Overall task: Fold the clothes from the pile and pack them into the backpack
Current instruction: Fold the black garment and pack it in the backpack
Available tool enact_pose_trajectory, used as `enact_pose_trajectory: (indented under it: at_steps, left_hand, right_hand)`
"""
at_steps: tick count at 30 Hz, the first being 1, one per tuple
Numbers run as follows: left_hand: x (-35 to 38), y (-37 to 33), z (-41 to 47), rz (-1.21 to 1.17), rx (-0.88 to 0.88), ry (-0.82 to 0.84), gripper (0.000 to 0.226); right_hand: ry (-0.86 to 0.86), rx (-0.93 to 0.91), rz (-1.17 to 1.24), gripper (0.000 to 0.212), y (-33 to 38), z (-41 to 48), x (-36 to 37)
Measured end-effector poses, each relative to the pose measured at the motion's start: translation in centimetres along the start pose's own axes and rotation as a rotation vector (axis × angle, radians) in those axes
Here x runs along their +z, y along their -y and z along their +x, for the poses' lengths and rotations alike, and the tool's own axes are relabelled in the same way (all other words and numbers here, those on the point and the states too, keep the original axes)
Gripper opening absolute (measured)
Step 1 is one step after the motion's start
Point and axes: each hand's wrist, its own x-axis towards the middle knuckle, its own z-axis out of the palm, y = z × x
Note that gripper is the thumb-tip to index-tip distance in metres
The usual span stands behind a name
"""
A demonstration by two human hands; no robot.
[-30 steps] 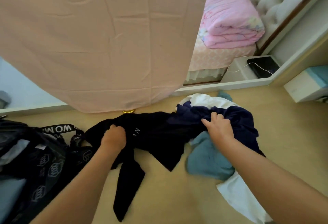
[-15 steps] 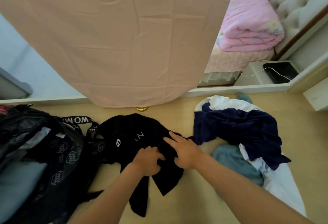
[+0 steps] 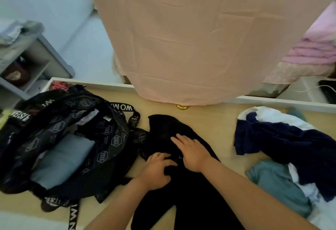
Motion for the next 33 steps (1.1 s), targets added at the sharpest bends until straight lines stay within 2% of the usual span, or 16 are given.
enact_pose_trajectory:
  at_steps: [2,3,4,6,8,10,12,15,17,19,21,24,26,28,31,33]
  left_hand:
    - [-0.1,0.3,-0.3,-0.158,-0.039,-0.044,0.024]
    - [-0.4,0.6,-0.4,-0.233,-0.077,-0.089,0.019]
    - [-0.5,1.1,-0.4,-0.29,-0.126,-0.144,0.025]
    - [-1.0,1.9,-0.3,-0.278,-0.214,-0.279,0.037]
    - [-1.4,2.4,-0.1,-0.166,-0.27,-0.348,0.036]
    - [-1.5,2.6,0.3,-0.119,-0.308,-0.276,0.027]
    - [-1.2,2.5,0.6,-0.143,-0.281,-0.166,0.044]
    - [0.0,2.1,0.5,-0.046,-0.188,-0.074,0.072]
    - [1.0,2.2,0.4,-0.022,-0.147,-0.063,0.069]
    - [1.4,2.7,0.4,-0.178,-0.125,-0.079,0.059]
    - [0.5,3.3,0.3,-0.304,-0.121,-0.133,0.053]
    - [-4.3,3.6,0.9,-0.199,-0.056,-0.379,0.046]
    - [-8.7,3.3,1.3,-0.044,0.003,-0.548,0.048]
    - [-11.8,3.4,1.9,0.115,0.024,-0.646,0.05]
    - [-12.7,3.0,2.4,0.313,-0.053,-0.612,0.045]
    - [-11.0,2.5,2.2,0.38,-0.018,-0.502,0.041]
  right_hand:
    - [0.088,0.1,0.012,0.097,-0.1,0.2,0.4]
    - [0.109,0.159,-0.041,0.099,-0.2,0.0,0.5]
    - [0.121,0.224,-0.107,0.097,-0.4,-0.4,0.6]
    - [0.129,0.363,-0.163,0.084,-0.9,-1.4,0.7]
    - [0.171,0.475,-0.107,0.06,-1.3,-2.3,0.6]
    - [0.241,0.558,-0.076,0.044,-1.4,-2.9,0.3]
    - [0.194,0.606,-0.067,0.033,-0.8,-3.3,-0.1]
    - [-0.059,0.53,-0.182,0.034,0.6,-2.8,-0.7]
    - [-0.148,0.377,-0.138,0.053,1.3,-1.9,-0.7]
    - [-0.042,0.289,0.007,0.071,2.1,-1.0,-0.4]
    - [0.086,0.279,0.053,0.081,2.9,-0.4,0.2]
    - [0.068,0.33,0.038,0.09,3.6,-0.7,1.5]
    - [0.068,0.367,0.079,0.09,4.0,-1.1,2.4]
    - [0.073,0.375,0.183,0.089,4.6,-1.3,3.0]
    - [0.068,0.387,0.362,0.076,5.1,-0.8,2.2]
    - [0.01,0.373,0.357,0.059,4.5,-0.2,1.1]
